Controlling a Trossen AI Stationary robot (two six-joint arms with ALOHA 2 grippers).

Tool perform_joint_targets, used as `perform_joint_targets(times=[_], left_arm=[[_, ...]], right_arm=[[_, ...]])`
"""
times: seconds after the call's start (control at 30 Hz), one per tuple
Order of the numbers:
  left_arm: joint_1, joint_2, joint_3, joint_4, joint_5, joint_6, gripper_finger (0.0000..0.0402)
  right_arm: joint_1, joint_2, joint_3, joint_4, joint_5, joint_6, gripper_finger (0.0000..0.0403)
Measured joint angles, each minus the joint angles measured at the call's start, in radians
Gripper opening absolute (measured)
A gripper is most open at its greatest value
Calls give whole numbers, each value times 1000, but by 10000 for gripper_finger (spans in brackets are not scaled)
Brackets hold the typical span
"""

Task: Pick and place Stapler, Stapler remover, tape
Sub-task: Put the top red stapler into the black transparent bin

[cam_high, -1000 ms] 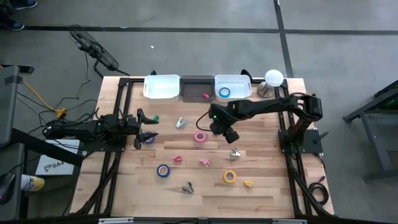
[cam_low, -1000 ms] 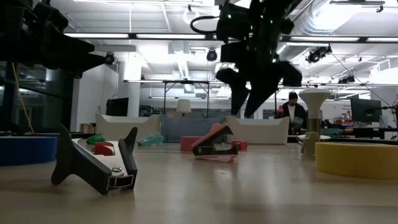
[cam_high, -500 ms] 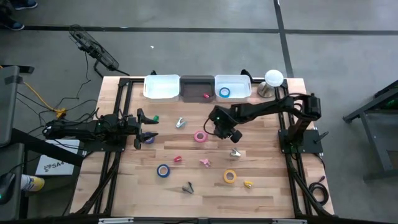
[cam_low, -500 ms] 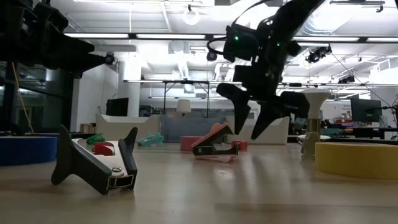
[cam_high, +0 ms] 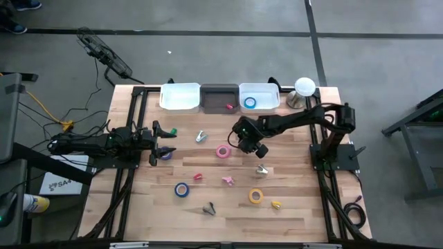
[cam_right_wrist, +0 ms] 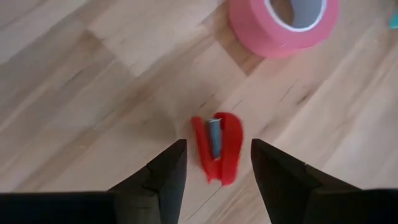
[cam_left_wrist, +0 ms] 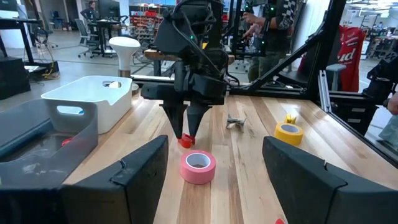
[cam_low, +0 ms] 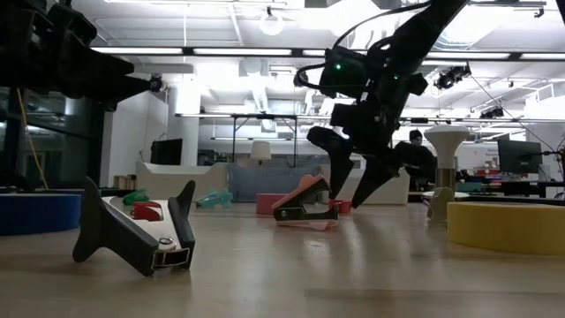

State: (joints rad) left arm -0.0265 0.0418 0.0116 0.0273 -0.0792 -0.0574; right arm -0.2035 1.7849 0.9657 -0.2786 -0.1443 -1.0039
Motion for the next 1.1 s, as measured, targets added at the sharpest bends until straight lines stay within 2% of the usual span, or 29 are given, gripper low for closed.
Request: perform_joint_targets(times=[0.57, 0.9, 1.1], left_arm=[[0, 0, 0, 0, -2, 0, 259], [0, 0, 0, 0, -2, 0, 259], [0, 0, 0, 0, -3, 0, 259]], right_arm=[[-14, 29, 3, 6, -57, 105, 165], [-20, 56, 6, -13, -98, 206, 100], [-25, 54, 5, -12, -82, 276, 51]])
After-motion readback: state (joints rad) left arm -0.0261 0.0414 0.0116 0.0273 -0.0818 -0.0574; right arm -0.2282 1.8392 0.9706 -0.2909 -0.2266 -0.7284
